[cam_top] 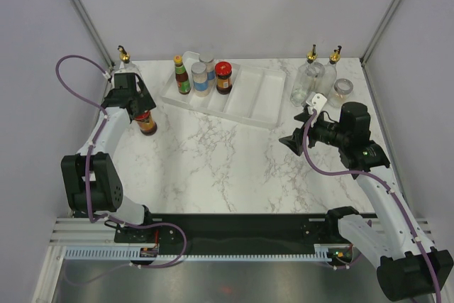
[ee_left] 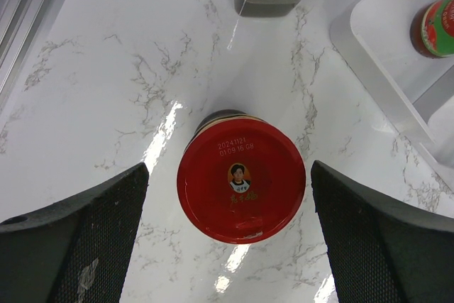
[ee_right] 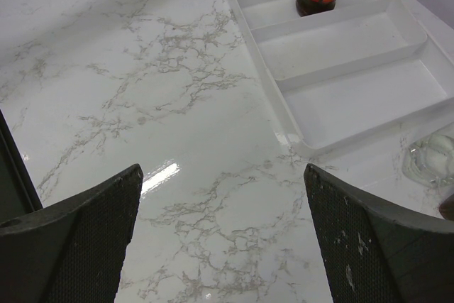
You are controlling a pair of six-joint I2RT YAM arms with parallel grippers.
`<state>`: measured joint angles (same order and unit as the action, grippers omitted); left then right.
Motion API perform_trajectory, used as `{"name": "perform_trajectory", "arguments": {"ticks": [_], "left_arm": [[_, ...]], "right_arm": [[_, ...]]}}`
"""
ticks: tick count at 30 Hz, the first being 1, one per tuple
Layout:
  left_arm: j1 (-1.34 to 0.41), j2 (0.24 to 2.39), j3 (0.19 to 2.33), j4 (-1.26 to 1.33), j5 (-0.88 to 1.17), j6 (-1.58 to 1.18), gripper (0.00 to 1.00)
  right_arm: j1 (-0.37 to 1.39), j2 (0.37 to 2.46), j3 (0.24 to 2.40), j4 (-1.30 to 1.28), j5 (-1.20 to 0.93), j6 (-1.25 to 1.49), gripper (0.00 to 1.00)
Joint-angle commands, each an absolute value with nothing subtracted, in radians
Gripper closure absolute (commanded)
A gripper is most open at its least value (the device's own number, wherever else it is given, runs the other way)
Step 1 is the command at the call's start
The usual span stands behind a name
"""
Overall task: Organize the condiment bottles
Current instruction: Pick up the bottle from the center of the board.
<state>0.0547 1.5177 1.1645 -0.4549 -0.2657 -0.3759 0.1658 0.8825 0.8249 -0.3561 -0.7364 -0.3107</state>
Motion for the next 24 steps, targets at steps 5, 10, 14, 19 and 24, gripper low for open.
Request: {"name": "perform_trajectory", "arguments": {"ticks": [5, 10, 14, 19, 24], "left_arm": [[0.055, 1.479, 1.15, -0.426, -0.296, -0.371, 0.03], [0.054, 1.479, 1.15, -0.426, -0.296, -0.371, 0.03], [0.055, 1.476, 1.147, -0.426, -0.296, -0.371, 0.03], [0.055, 1.467, 1.144, -0.426, -0.296, -0.371, 0.03], [0.055, 1.45, 1.141, -0.426, -0.296, -0.371, 0.03]], "right_arm": [[0.161, 0.864, 0.824, -0.327, -0.749, -0.327, 0.02], [0.16, 0.864, 0.824, -0.327, -0.749, -0.327, 0.02], [0.158, 0.864, 0.824, -0.327, -0.749, -0.327, 0.02], [0.16, 0.864, 0.822, -0.328, -0.749, -0.327, 0.02], [0.158, 0.862, 0.822, -0.327, -0.749, -0.327, 0.02]]}}
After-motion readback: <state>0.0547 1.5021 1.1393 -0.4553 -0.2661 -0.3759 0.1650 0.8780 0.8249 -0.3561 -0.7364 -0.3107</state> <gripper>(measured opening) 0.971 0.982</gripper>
